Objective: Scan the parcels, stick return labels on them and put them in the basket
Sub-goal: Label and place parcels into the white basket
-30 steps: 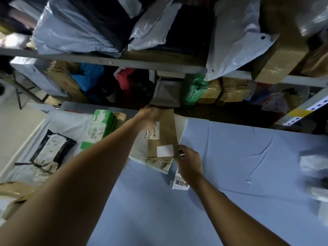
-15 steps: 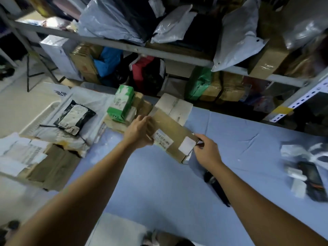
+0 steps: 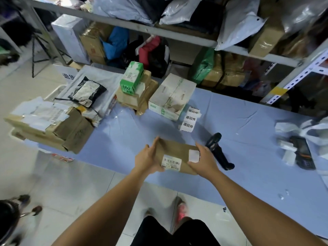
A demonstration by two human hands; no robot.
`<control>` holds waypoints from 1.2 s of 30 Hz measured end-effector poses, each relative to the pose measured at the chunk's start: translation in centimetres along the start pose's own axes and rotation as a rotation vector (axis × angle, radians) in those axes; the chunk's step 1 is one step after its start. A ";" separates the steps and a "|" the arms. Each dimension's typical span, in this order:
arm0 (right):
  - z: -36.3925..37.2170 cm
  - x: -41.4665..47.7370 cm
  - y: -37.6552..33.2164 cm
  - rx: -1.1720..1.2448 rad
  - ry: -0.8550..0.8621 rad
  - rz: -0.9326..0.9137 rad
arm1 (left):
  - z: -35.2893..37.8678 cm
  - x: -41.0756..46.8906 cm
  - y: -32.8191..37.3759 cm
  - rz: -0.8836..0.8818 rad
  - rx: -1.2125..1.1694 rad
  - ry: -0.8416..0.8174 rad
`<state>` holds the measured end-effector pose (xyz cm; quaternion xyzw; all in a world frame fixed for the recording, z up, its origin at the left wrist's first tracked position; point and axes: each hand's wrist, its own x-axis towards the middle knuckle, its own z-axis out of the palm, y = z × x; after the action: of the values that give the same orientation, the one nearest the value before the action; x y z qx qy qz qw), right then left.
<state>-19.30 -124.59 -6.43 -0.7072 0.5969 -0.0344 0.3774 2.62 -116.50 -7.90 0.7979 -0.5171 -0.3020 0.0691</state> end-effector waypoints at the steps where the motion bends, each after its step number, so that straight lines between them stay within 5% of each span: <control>1: 0.2 0.0 0.3 0.007 -0.004 0.013 | 0.5 0.0 0.1 -0.012 0.001 -0.010; 9: -0.6 0.4 2.1 0.100 -0.023 -0.005 | 2.2 0.9 1.3 -0.106 -0.017 -0.018; 16: -4.1 1.9 3.5 -0.147 0.361 0.134 | 2.4 0.7 3.3 -0.216 -0.160 0.059; 21: -4.9 3.8 5.4 -0.355 0.108 0.280 | 2.0 -0.2 4.0 -0.230 -0.144 0.081; 27: -4.7 5.2 5.8 -0.501 0.063 0.274 | 2.2 -0.5 3.9 -0.107 0.043 0.163; 36: -5.8 2.4 2.3 0.182 0.167 0.209 | 2.5 1.7 3.2 0.023 0.154 0.108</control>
<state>-23.36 -129.55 -4.56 -0.5989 0.6908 -0.1075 0.3905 -0.80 -118.95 -9.26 0.8100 -0.5433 -0.2171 0.0389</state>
